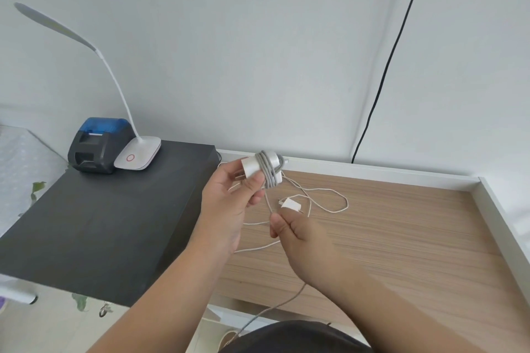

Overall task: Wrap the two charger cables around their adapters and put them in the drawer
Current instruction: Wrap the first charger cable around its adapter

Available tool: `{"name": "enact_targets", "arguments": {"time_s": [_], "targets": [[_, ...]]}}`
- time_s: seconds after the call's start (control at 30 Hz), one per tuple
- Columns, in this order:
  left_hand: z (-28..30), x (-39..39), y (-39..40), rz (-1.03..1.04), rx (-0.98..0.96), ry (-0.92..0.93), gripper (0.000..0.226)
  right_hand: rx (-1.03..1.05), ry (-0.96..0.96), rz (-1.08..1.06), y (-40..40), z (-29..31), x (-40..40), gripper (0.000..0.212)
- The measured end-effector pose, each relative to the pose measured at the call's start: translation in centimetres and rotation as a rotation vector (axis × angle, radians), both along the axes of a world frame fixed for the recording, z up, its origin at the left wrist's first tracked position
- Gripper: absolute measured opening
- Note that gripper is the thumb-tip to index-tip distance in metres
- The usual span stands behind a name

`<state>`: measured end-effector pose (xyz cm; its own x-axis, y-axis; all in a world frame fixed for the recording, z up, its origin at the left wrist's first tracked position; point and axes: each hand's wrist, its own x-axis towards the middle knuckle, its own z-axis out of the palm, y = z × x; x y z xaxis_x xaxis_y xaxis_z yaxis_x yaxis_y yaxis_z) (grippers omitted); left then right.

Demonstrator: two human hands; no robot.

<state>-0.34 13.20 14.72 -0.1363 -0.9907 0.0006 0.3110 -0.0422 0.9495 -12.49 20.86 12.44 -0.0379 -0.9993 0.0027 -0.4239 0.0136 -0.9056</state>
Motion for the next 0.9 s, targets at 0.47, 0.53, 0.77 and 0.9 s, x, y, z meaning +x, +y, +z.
{"name": "enact_targets", "arguments": {"time_s": [0.47,0.53,0.77,0.9], "targets": [[-0.4,2.1,-0.9,-0.202,-0.504,-0.705,0.044,-0.264,0.684,0.172,-2.4,6.3,-5.8,0.019],[0.3,2.3,-0.9,-0.303,-0.547,-0.718,0.043,-0.306,0.615,0.242,-3.1,6.7,-6.7,0.014],[1.7,2.2,-0.1,-0.525,-0.395,-0.524,0.040,-0.116,-0.051,0.284,-5.0,5.2,-8.2,0.018],[2.0,2.2,0.4,-0.573,-0.275,-0.342,0.047,-0.058,-0.338,0.244,-4.3,3.6,-7.0,0.029]]}}
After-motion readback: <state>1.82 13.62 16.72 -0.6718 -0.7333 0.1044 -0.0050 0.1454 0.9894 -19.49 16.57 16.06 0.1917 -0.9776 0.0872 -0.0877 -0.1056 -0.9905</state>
